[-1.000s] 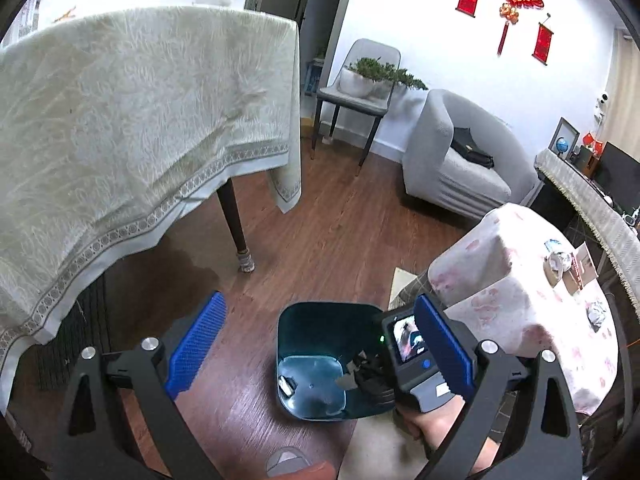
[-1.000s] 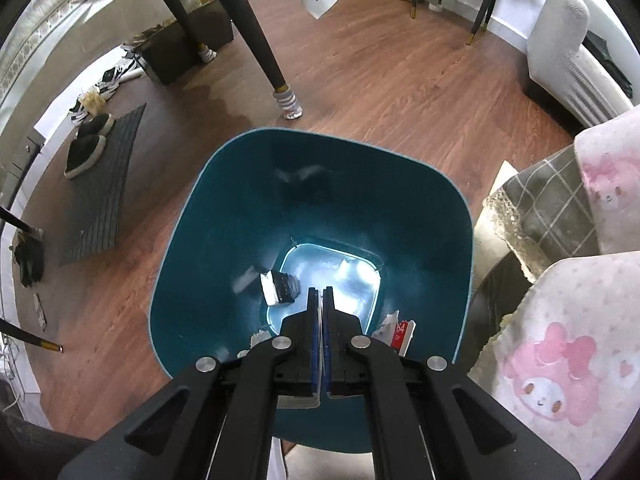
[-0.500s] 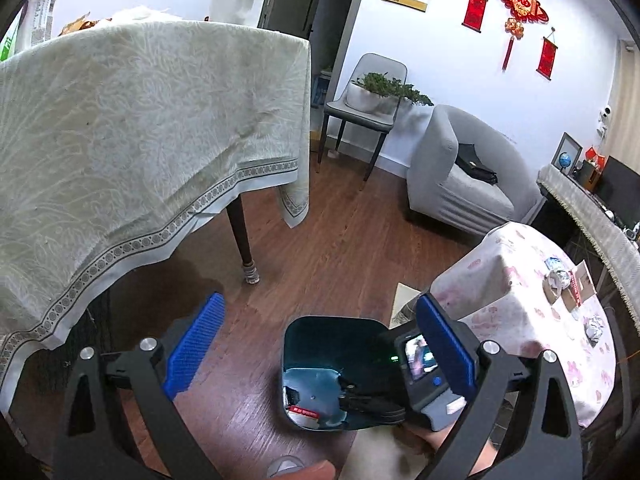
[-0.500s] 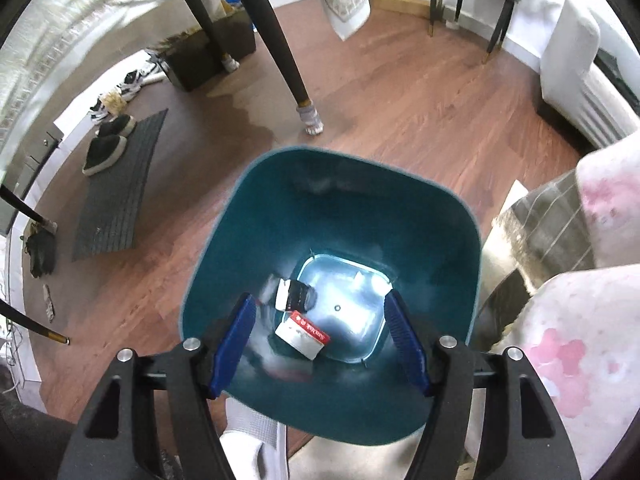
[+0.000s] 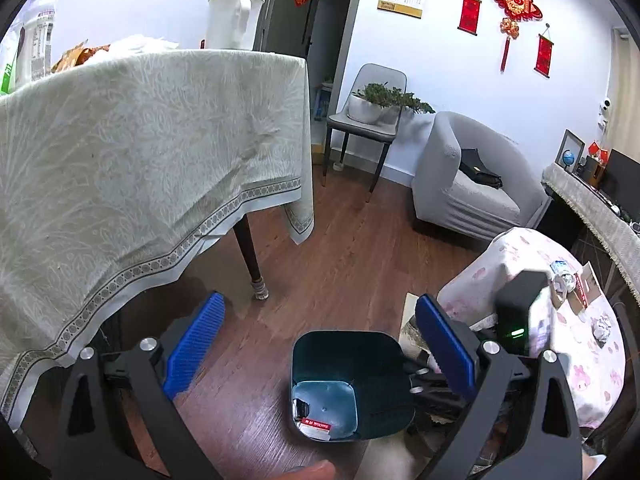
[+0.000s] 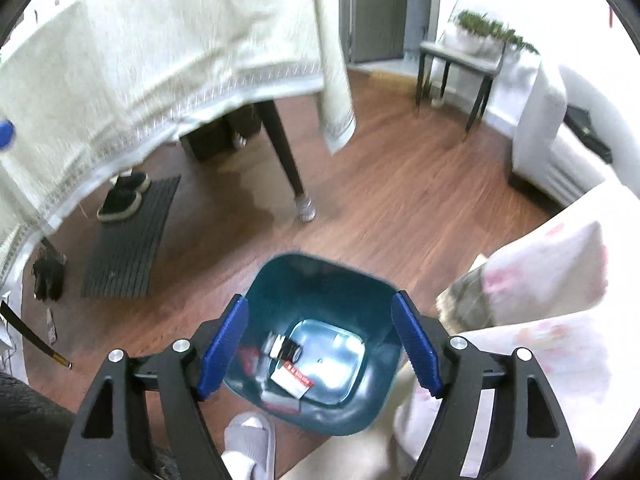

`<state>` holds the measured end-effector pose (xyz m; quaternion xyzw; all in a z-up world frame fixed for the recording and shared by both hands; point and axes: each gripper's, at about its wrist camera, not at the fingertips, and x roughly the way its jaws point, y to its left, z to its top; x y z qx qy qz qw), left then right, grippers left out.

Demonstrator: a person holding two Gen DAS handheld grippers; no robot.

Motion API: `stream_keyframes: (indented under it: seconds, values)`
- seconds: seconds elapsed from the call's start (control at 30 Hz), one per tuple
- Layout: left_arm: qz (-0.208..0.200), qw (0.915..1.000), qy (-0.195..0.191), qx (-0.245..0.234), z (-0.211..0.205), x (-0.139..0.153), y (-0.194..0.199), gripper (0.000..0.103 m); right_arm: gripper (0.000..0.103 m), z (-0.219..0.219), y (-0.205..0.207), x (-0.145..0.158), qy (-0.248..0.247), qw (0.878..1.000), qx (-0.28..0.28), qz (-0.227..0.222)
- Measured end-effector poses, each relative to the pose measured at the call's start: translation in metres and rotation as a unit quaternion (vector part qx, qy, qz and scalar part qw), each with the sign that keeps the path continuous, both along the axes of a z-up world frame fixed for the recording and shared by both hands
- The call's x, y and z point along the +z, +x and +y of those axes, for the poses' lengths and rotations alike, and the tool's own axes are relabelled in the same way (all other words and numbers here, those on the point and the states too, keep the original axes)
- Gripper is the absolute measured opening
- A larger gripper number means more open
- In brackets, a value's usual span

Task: Collect trash
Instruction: 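Move both open tools back over the table toward the remaining trash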

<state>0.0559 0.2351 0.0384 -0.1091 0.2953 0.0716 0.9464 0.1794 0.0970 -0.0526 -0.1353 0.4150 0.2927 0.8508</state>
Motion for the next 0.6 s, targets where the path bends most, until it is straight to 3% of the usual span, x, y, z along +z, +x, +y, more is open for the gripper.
stream_keyframes:
  seconds: [0.2, 0.6]
  values:
    - [-0.008, 0.9999, 0.005, -0.014, -0.018, 0.008, 0.005, 0.098, 0.083, -0.034, -0.004, 0.046, 0.025, 0.998, -0.023, -0.046]
    - [-0.012, 0.9974, 0.012, -0.069, -0.078, 0.014, 0.025, 0.098, 0.089, -0.120, -0.005, 0.090, 0.043, 0.991, -0.084, -0.089]
